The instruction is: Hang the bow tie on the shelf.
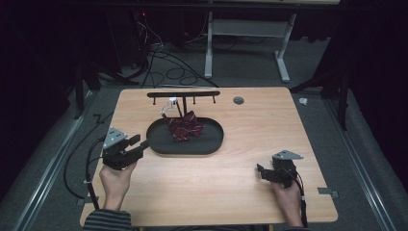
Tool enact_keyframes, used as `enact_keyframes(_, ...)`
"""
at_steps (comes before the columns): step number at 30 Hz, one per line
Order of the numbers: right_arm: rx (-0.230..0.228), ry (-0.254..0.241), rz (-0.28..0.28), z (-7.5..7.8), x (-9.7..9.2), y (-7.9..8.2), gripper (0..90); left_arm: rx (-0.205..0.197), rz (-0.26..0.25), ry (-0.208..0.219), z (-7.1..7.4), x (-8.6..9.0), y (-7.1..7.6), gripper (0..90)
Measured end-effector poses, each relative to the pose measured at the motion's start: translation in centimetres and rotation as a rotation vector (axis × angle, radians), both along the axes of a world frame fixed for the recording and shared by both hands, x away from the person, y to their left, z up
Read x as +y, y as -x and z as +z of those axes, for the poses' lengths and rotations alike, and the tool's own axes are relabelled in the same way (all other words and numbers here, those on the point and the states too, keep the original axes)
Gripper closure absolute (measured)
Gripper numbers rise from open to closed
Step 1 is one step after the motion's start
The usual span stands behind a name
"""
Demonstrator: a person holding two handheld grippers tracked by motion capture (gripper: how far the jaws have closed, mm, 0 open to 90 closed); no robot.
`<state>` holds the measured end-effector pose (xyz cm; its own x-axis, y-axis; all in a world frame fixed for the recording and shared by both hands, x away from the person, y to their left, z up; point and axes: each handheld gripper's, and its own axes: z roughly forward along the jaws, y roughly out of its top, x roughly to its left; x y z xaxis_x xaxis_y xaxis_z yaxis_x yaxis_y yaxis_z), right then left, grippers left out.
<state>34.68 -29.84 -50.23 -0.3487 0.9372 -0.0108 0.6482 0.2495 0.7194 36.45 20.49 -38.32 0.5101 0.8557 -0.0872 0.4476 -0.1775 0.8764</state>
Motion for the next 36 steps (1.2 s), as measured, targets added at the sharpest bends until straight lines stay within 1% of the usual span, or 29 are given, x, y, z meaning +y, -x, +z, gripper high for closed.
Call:
enact_keyframes(17,0.0,0.0,0.0,0.0,0.0,0.0,28.1,0.027,0.013,0.013,-1.5,0.7,0.9,56.9)
enact_keyframes(36,0.0,0.0,-0.001,0.0,0.0,0.0,28.2,0.058,0.028,0.02,-3.1,1.3,1.5,56.1)
